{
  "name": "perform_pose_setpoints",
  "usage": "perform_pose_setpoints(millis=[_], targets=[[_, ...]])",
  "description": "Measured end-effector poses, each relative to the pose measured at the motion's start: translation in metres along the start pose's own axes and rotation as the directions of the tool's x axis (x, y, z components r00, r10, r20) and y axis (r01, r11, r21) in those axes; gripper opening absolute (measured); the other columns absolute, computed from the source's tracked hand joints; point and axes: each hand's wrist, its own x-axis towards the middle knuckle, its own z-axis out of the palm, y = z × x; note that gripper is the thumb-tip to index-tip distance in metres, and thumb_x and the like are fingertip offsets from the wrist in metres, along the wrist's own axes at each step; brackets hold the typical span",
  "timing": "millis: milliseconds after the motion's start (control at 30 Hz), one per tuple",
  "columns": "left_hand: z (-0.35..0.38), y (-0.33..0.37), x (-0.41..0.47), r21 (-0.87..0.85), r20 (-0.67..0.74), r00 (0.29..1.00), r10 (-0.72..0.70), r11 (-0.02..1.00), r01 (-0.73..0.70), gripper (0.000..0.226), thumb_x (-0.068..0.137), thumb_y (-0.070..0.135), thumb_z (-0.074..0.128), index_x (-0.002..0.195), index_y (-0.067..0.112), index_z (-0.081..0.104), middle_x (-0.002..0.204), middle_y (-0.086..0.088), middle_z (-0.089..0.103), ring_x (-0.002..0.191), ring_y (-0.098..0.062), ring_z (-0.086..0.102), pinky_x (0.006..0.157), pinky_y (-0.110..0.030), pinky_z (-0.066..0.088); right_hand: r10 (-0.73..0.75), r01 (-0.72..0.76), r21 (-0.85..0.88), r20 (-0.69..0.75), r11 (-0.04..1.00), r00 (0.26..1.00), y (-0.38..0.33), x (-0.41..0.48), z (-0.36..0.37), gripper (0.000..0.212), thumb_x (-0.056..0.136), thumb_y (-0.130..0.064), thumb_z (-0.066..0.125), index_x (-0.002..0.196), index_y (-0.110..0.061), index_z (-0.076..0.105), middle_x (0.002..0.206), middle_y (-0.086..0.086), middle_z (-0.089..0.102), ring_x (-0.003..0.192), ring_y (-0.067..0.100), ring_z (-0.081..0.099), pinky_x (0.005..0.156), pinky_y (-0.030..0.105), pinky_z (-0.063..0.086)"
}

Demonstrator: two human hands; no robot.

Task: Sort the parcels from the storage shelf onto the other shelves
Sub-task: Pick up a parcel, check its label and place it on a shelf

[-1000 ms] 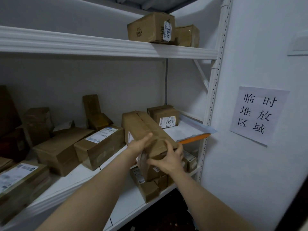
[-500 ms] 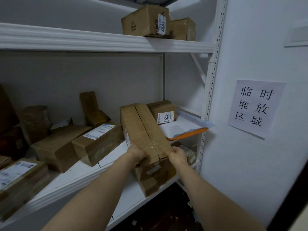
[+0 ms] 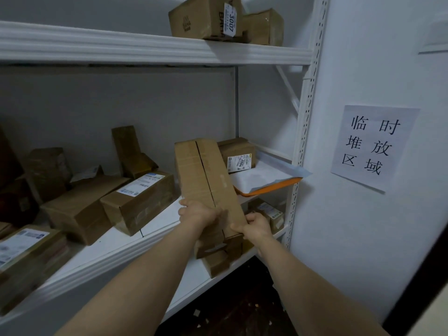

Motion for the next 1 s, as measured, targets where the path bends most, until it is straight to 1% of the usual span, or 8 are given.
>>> perform_pose_setpoints(millis=[200,367,500,567,633,700,833,1000], targets=[[0.005,0.005,0.004,0.063,-0.032,0.996,-0.081,0.995,0.083,0.142,0.063,0.062,0.077,0.146,-0.001,-0.02,0.156,-0.025,0.002,0.144,-0.038,0.009,0.116,-0.049,0.02,-0.012,0.01,0.252,0.006,0.968,1.0,-0.003,-0.005,-0.008,0.012,0.09,-0.021,0.057,0.092,-0.011,0.061,0.093,0.004,0.063,0.083,0.015,0.057,0.062,0.025,0.044],[-0.015,0.009,0.016,0.203,-0.088,0.99,-0.11,0.971,0.125,0.131,0.068,0.083,0.05,0.15,-0.002,-0.005,0.155,-0.021,-0.022,0.143,-0.036,-0.019,0.117,-0.056,0.0,-0.038,0.038,0.408,-0.007,0.912,0.999,-0.017,-0.003,0.012,0.015,0.084,-0.012,0.062,0.07,-0.011,0.067,0.074,0.003,0.065,0.084,0.02,0.058,0.072,0.028,0.043],[-0.026,0.015,0.021,0.196,-0.115,0.993,-0.036,0.979,0.058,0.097,0.089,0.066,0.038,0.152,0.005,-0.002,0.158,-0.016,-0.015,0.145,-0.032,-0.015,0.117,-0.054,0.006,-0.028,-0.011,0.467,0.077,0.884,0.997,-0.035,-0.002,0.038,0.023,0.083,-0.011,0.062,0.061,-0.02,0.066,0.08,0.006,0.065,0.086,0.025,0.058,0.07,0.029,0.042],[-0.032,0.019,0.022,0.164,-0.1,0.995,-0.031,0.985,0.047,0.107,0.082,0.076,0.041,0.152,0.005,0.002,0.158,-0.017,-0.005,0.145,-0.035,-0.006,0.118,-0.051,0.009,-0.033,-0.023,0.481,0.108,0.876,0.994,-0.044,-0.001,0.042,0.021,0.082,-0.009,0.063,0.064,-0.02,0.067,0.083,0.009,0.067,0.088,0.028,0.059,0.075,0.032,0.046],[-0.038,0.02,0.026,0.051,-0.01,0.997,-0.076,0.996,0.076,0.143,0.049,0.094,0.052,0.152,0.01,0.001,0.157,-0.018,0.007,0.143,-0.039,0.01,0.115,-0.055,0.016,-0.054,-0.026,0.511,0.142,0.859,0.988,-0.052,0.001,0.042,0.02,0.082,-0.008,0.063,0.067,-0.02,0.068,0.085,0.01,0.068,0.091,0.029,0.06,0.084,0.037,0.048],[-0.046,0.017,0.027,0.01,0.094,0.993,-0.078,0.997,0.077,0.157,0.031,0.086,0.07,0.151,0.017,-0.004,0.155,-0.019,0.017,0.136,-0.041,0.028,0.11,-0.056,0.029,-0.057,-0.015,0.503,0.128,0.864,0.99,-0.058,0.004,0.042,0.02,0.084,-0.005,0.059,0.076,-0.02,0.07,0.096,0.012,0.068,0.098,0.03,0.059,0.092,0.04,0.048],[-0.054,0.005,0.037,0.026,0.097,0.994,-0.048,0.999,0.046,0.132,0.06,0.047,0.084,0.15,0.016,-0.008,0.15,-0.02,0.026,0.131,-0.041,0.037,0.108,-0.052,0.034,0.022,-0.03,0.492,0.021,0.87,1.0,-0.049,0.019,0.047,0.029,0.079,-0.003,0.062,0.101,-0.02,0.068,0.116,0.012,0.065,0.109,0.028,0.058,0.092,0.038,0.05],[-0.055,0.001,0.041,-0.029,0.162,0.985,-0.055,0.998,0.061,0.126,0.063,0.046,0.08,0.15,0.021,-0.008,0.147,-0.021,0.028,0.126,-0.041,0.04,0.105,-0.053,0.037,0.201,-0.306,0.432,0.271,0.849,0.941,-0.034,0.024,0.055,0.058,0.076,-0.041,0.077,0.121,-0.009,0.057,0.112,0.012,0.067,0.101,0.031,0.064,0.092,0.048,0.052]])
